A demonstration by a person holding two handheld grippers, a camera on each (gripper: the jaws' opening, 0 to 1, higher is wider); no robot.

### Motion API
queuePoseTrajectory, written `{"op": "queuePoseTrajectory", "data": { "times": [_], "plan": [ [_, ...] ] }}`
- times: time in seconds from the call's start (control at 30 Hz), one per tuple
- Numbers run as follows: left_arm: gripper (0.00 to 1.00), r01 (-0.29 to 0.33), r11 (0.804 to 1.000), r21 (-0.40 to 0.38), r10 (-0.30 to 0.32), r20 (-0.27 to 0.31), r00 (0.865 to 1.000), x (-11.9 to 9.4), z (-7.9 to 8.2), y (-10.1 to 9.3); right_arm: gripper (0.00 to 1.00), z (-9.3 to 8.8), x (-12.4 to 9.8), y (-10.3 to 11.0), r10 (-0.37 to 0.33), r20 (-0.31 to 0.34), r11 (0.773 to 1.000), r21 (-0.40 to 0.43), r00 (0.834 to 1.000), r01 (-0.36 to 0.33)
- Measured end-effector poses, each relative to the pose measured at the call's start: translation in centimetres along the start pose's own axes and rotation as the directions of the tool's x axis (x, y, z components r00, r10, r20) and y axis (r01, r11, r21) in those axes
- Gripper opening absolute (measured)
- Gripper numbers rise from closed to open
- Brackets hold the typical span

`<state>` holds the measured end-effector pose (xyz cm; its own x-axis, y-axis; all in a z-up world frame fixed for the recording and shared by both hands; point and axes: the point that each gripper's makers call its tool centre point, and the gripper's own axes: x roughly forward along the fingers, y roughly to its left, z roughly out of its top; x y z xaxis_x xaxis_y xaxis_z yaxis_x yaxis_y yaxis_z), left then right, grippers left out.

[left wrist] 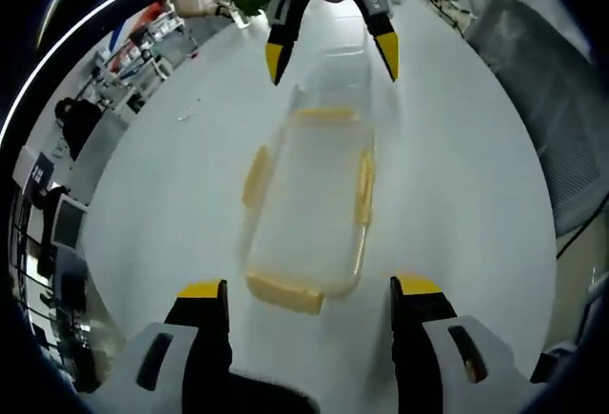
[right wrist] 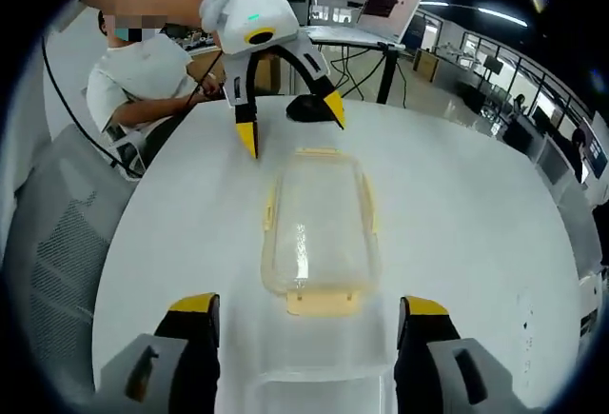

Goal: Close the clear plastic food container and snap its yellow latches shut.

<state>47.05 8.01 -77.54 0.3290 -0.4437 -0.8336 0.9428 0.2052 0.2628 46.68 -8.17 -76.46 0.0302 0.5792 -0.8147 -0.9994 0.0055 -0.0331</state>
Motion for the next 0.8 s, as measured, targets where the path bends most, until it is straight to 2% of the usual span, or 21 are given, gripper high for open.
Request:
{"op": "queuePoseTrajectory", "data": {
  "times": [0.1, 0.3, 0.4, 0.67, 0.8],
  "plan": [
    [0.67, 0.012, 1.000, 0.020, -0.012, -0.017, 1.000, 0.3, -0.6, 0.4, 0.74, -0.1, 0.2, 0.0, 0.000, -0.009, 1.000, -0.008, 1.000, 0.000],
    [0.65, 0.038, 0.998, 0.045, -0.037, -0.034, 0.999, 0.7, -0.7, 0.7, 0.73, -0.3, 0.9, -0.1, 0.014, -0.019, 1.000, 0.011, 1.000, -0.014],
    [0.64, 0.054, 0.997, 0.055, -0.051, -0.043, 0.998, 0.9, -0.7, 0.8, 0.69, -0.8, 1.2, -0.3, 0.019, -0.056, 1.000, 0.018, 0.998, -0.018],
    [0.58, 0.087, 0.990, 0.113, -0.078, -0.082, 0.994, 1.6, -1.1, 1.5, 0.62, -1.1, 1.6, -0.7, 0.027, -0.087, 1.000, -0.009, 0.996, -0.028],
    [0.60, 0.108, 0.988, 0.111, -0.098, -0.087, 0.991, 1.9, -1.2, 1.6, 0.61, -1.4, 2.0, -0.9, 0.023, -0.115, 0.999, -0.036, 0.993, -0.028]
  ]
}}
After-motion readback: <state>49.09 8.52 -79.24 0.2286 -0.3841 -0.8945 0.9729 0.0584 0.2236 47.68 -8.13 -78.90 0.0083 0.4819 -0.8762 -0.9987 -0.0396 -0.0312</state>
